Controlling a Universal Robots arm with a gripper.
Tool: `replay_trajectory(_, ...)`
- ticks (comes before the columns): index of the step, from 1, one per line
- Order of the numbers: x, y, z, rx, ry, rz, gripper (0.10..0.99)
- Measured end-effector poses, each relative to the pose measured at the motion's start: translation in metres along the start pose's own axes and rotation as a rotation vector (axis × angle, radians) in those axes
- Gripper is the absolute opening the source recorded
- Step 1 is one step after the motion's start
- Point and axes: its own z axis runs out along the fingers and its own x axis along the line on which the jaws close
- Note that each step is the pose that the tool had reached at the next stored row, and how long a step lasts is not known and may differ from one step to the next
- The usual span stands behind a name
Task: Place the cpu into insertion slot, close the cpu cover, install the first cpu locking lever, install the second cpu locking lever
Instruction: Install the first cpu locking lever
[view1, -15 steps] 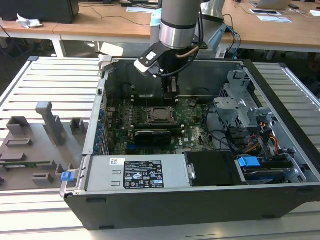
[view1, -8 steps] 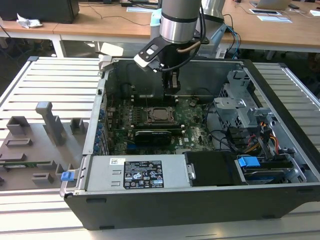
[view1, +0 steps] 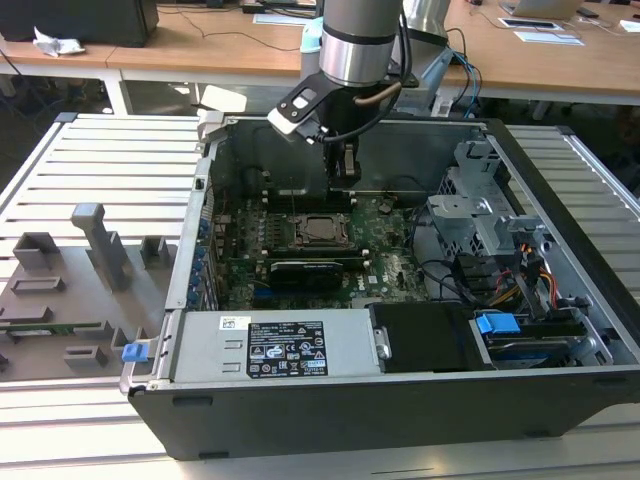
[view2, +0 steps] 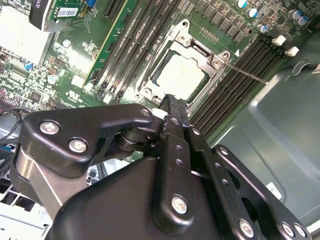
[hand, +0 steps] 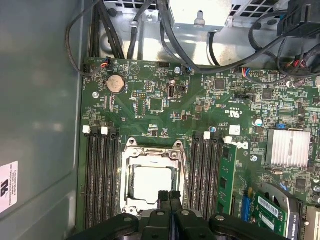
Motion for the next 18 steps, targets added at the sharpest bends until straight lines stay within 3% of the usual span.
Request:
replay_trajectory(5,0.0,0.0,-0.0003,0.0,-0.0007,-0.025,0.11)
replay_trajectory(9,0.0,0.0,-0.0003,0.0,-0.0029,-0.119,0.11)
replay_trajectory(11,0.0,0.0,-0.0003,-0.001,-0.0046,-0.193,0.11)
replay_trajectory(18,0.0,0.0,-0.0003,-0.001,-0.0081,-0.334,0.11)
